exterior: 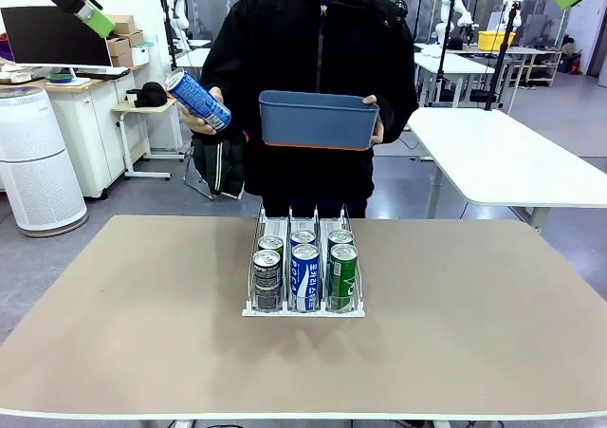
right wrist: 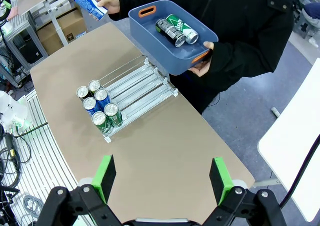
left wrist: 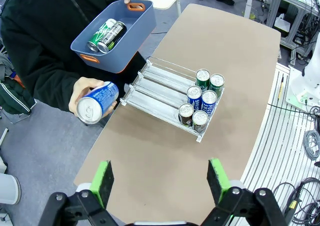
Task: Fill the beverage cans into the dispenser.
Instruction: Pick up the Ionic drink handed by the human.
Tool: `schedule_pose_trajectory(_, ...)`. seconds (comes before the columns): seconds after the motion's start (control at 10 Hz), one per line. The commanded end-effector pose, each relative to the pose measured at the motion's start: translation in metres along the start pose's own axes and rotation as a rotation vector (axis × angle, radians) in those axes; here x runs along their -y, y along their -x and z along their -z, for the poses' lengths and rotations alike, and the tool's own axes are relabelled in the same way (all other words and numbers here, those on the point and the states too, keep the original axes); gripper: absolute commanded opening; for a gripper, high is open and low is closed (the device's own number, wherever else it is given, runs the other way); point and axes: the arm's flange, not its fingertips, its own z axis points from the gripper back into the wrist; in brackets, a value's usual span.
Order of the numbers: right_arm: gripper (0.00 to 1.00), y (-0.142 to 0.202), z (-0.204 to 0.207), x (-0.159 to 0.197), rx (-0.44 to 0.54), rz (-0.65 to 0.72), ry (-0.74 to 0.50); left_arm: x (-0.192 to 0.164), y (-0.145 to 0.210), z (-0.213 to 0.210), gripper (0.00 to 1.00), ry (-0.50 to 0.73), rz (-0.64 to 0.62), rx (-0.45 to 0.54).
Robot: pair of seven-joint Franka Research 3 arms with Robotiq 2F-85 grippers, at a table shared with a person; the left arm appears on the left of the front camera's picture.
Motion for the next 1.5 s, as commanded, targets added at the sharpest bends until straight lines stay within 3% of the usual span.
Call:
schedule_pose_trajectory(0.0,1.0,0.0,0.0,-0.001,-0.002,-0.001,0.001,0.001,0.0,0.0,1.0,0.007,-0.009,-0.002)
schedule_pose_trajectory(1.0,1.0,0.0,0.0,-0.001,-0.002,-0.001,0.001,0.0,0.0,0.0,1.0,0.0,0.0,0.0)
schedule_pose_trajectory(1.4,1.0,0.0,0.0,-0.001,-0.002,-0.001,0.001,-0.02,-0.006,0.013,1.0,-0.047,-0.121,0.023)
